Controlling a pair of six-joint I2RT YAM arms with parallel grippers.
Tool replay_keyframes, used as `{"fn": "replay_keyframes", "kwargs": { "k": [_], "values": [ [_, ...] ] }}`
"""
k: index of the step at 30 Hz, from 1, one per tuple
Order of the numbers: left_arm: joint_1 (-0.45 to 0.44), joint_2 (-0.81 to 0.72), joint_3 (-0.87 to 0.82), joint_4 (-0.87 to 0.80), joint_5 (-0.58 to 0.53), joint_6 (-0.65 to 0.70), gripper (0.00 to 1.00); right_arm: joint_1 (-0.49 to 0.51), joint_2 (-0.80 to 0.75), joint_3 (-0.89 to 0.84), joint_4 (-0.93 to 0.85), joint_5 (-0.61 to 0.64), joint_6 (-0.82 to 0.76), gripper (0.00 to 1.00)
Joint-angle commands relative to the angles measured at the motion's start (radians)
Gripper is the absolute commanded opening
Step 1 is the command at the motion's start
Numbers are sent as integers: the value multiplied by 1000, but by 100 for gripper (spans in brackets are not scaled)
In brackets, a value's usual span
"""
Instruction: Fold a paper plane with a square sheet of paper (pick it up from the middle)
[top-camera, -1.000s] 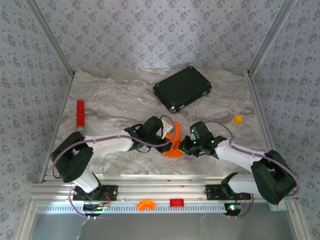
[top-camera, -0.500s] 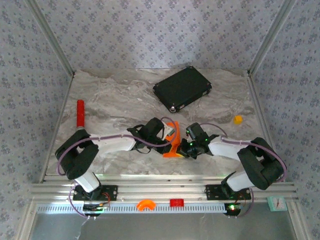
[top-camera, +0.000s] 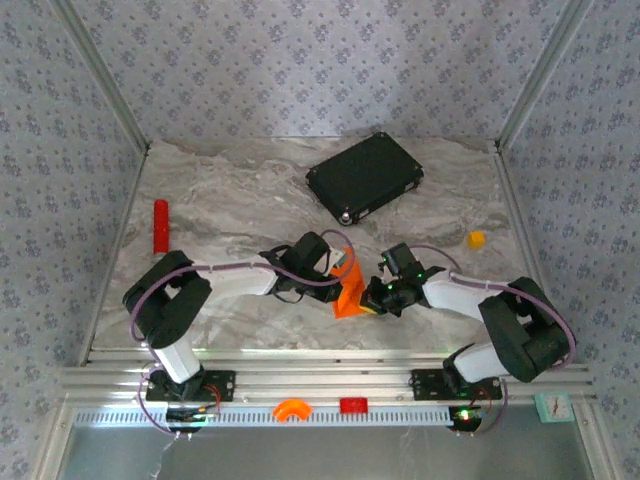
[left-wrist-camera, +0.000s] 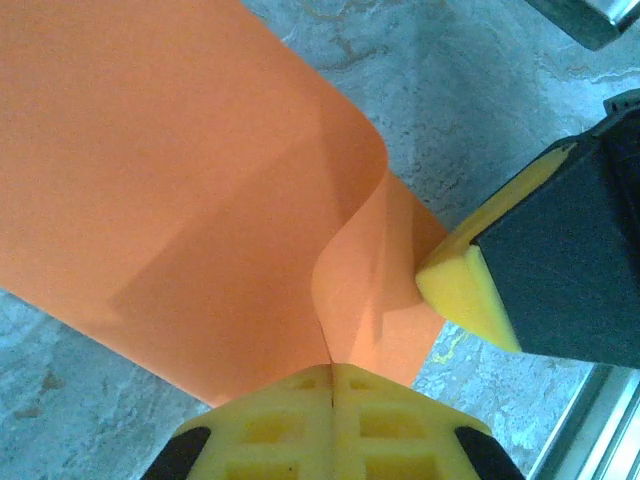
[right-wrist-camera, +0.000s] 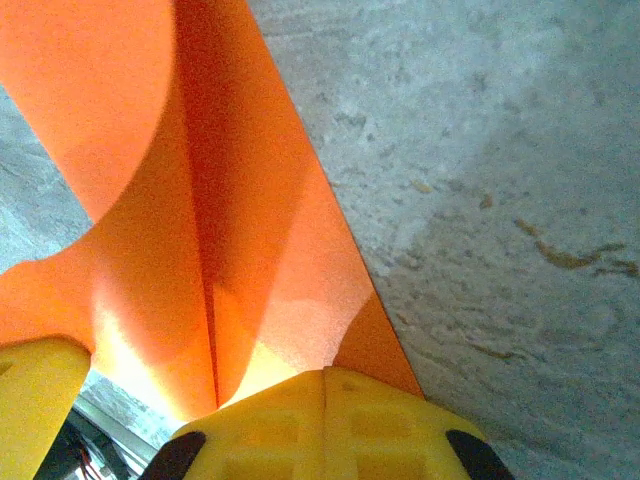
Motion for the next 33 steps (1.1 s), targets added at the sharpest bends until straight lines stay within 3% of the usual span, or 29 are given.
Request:
{"fn": "replay_keyframes", "kwargs": {
  "k": [1,33],
  "values": [
    [4,20,40,-33,-9,19,0,-10,2,-16,-77,23,-19,2],
    [4,61,80,-109,-121,52,0,-13,-1,-19,-68,24,-8,3]
  ]
}}
